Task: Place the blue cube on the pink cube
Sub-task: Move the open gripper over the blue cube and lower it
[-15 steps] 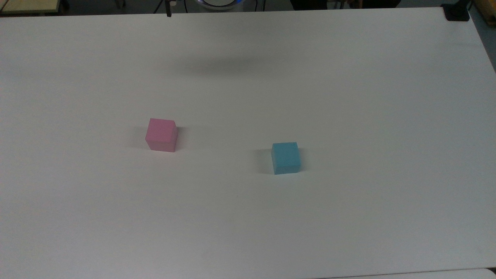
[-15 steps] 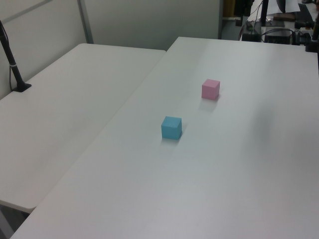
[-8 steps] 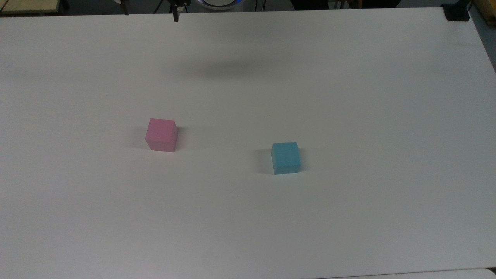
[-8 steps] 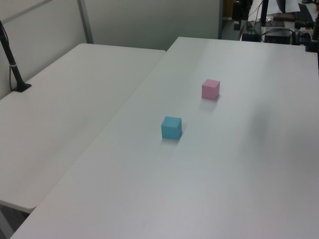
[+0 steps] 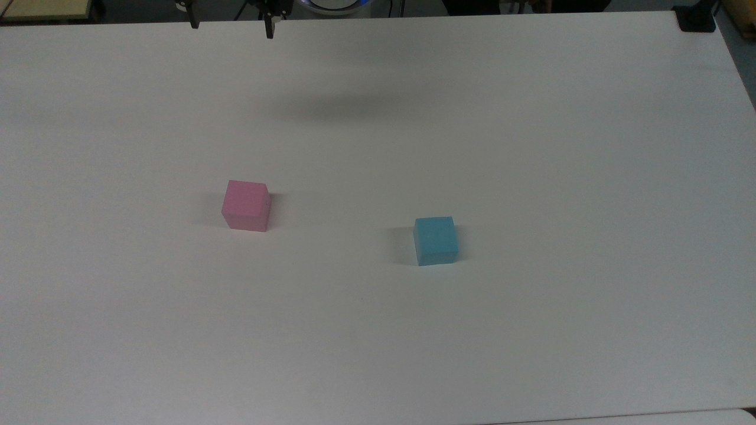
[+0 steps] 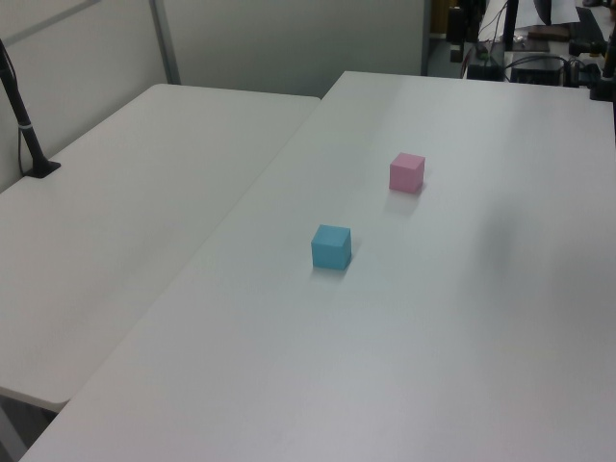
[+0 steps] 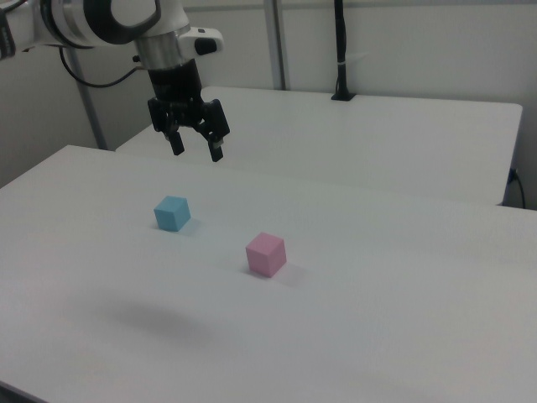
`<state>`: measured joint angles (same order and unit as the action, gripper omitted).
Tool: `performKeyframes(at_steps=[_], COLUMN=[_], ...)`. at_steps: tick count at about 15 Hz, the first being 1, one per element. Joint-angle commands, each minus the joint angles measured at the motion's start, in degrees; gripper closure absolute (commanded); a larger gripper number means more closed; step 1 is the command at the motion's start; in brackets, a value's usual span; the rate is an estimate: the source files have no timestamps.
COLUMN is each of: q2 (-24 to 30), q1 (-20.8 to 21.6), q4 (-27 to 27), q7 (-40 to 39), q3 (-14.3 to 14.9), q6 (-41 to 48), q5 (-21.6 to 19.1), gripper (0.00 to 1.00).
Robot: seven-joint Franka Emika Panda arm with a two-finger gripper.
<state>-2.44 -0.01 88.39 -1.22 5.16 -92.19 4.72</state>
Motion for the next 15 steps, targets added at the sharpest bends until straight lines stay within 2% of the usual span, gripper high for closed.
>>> performKeyframes(at_steps=[1, 6, 10, 13, 15], q2=[0.33, -2.21, -2.91, -7.21, -9.58], q1=[1.06, 1.06, 0.71, 0.89, 1.15], q4=[0.64, 1.08, 7.93, 8.20, 9.08], q7=[0.26, -0.80, 0.94, 6.74, 11.39], q3=[0.56, 0.29, -4.18, -7.61, -8.84], q6=[0.34, 0.17, -17.19, -22.32, -25.13], q5=[-0.76, -0.50, -1.02, -3.13, -3.22], gripper=[0.00, 0.00, 0.00, 0.00, 0.00])
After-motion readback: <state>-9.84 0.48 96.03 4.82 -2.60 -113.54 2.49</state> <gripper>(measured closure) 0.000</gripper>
